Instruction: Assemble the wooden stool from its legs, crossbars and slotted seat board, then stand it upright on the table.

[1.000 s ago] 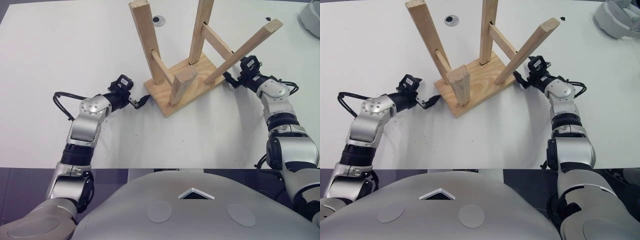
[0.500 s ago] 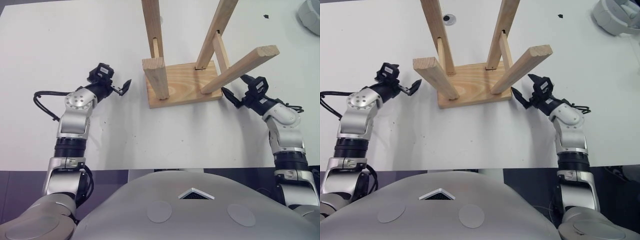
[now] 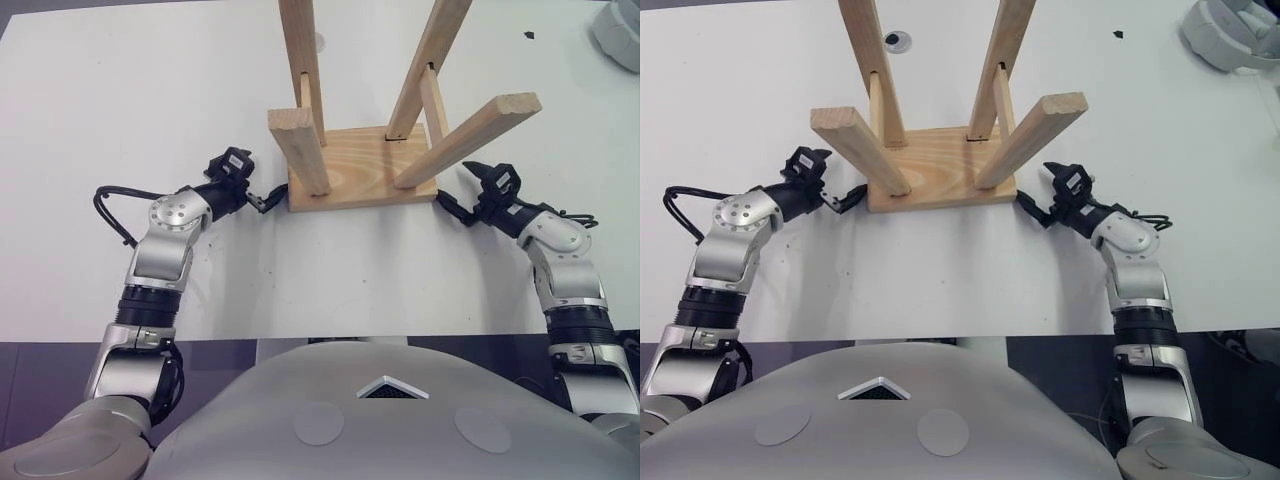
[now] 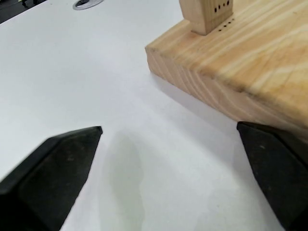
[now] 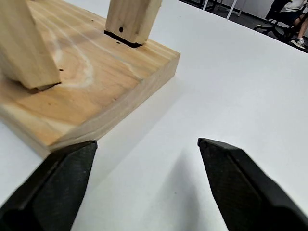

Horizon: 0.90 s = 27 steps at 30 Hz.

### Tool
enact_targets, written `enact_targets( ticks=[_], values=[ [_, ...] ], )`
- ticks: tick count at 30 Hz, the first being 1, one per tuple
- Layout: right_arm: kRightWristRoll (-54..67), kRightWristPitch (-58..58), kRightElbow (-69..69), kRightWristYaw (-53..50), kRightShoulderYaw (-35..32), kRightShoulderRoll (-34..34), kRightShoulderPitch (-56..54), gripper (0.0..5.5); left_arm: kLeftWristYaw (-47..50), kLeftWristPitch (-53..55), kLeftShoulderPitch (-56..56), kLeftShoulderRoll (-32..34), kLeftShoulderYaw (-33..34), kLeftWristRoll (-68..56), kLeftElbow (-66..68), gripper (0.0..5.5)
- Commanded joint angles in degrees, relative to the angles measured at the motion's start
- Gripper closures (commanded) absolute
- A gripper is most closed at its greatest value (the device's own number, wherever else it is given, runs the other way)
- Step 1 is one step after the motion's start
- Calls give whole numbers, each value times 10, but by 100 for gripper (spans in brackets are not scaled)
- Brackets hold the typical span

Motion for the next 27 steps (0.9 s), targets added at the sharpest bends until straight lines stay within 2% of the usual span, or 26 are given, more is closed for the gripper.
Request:
enact_targets(
  ticks=[1,10,21,27],
  values=[
    [-4,3,-39,16,17,-5,19,156,-9,8,17,13,-13,15,10,33],
    [-13,-13,-32,-9,-13,-21,41,156,-42,13,66,79,13,5,-33,33],
    [-10,7,-54,11,10,-12,22,156,-41,57,46,26,-23,-16,-68,33],
    [82,109,-200,63,-16,-41,63,156,-90,121,31,42,23,-101,-151,33]
  ],
)
